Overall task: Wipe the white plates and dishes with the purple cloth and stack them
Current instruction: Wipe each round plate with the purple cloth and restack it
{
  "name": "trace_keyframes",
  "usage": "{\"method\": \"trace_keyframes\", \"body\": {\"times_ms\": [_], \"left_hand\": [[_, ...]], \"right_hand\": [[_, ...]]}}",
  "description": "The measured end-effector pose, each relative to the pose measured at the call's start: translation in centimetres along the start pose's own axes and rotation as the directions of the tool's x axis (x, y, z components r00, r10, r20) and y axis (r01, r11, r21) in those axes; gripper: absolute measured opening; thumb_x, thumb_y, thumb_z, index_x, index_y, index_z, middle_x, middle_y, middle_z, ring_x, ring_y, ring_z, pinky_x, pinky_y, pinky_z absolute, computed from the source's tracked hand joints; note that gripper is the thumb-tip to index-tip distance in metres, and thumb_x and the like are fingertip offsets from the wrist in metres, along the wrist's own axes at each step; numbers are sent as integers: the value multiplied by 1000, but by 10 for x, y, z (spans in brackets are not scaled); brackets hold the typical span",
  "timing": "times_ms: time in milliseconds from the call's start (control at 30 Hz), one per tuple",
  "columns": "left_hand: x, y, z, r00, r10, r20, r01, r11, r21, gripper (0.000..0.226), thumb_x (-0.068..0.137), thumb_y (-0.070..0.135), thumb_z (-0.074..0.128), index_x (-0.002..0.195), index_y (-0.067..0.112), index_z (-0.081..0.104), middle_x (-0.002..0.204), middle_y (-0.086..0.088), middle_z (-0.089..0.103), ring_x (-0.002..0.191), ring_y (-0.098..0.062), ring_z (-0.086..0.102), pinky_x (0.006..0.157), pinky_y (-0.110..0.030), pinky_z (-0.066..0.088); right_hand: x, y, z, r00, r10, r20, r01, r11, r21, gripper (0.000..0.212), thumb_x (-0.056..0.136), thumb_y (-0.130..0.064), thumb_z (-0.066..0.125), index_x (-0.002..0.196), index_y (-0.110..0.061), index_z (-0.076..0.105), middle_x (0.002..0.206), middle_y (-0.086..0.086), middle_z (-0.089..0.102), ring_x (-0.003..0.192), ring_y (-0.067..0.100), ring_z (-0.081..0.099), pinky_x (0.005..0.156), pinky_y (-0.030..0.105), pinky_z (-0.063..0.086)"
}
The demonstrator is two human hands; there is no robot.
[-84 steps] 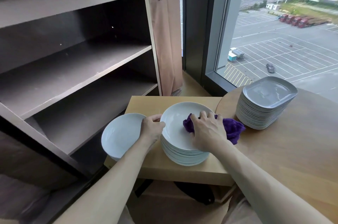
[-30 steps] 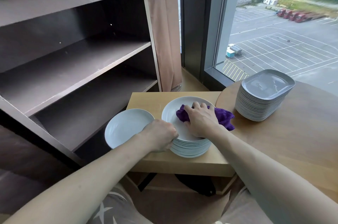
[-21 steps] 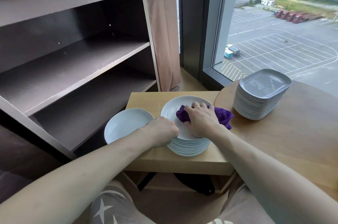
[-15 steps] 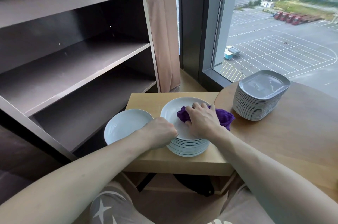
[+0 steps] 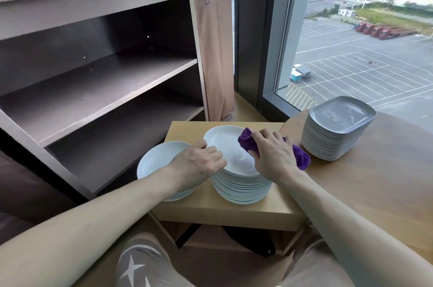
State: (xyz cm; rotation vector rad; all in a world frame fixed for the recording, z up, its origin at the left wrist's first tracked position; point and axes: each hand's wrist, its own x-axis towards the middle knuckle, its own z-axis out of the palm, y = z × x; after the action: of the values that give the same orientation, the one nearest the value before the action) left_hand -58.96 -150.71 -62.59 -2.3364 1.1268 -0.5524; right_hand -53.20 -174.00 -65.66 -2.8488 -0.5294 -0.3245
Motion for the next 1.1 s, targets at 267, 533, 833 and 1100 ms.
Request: {"method": "trace_keyframes", "body": {"times_ms": [267,533,833,1100], "left_hand": [[-31,-23,-15,999,16,-45,-13,998,60,47,89,-11,22,78,16,60,70,-1,49,61,-21,46,62,-32,45],[-89,-22,-7,974,-226,33,226,974,19,39,79,-5,24,78,11,59,68,-6,49,58,-24,45,54,-35,42],[-113,11,31,831,-469,299,490,872,4,26,54,-2,49,73,12,59,65,-3,49,55,-24,48,53,-33,39],[-109,33,43,767,-463,444,559,822,-109,35,47,-6,75,71,15,60,62,-1,53,52,-21,46,53,-30,38]], "right_hand": [[-6,2,-3,995,47,-87,-44,998,40,31,100,-35,58,127,-20,58,126,4,57,110,33,52,92,49,33],[-15,-5,18,999,-6,-35,6,1000,12,29,100,-33,61,127,-23,59,132,3,58,117,31,51,97,52,35],[-12,-8,26,998,-24,56,27,998,-52,32,101,-37,56,131,-27,61,132,0,58,120,29,49,99,52,34],[-12,-6,27,1000,-24,11,25,998,-57,24,101,-36,58,121,-26,65,125,-2,59,112,30,50,93,50,33]]}}
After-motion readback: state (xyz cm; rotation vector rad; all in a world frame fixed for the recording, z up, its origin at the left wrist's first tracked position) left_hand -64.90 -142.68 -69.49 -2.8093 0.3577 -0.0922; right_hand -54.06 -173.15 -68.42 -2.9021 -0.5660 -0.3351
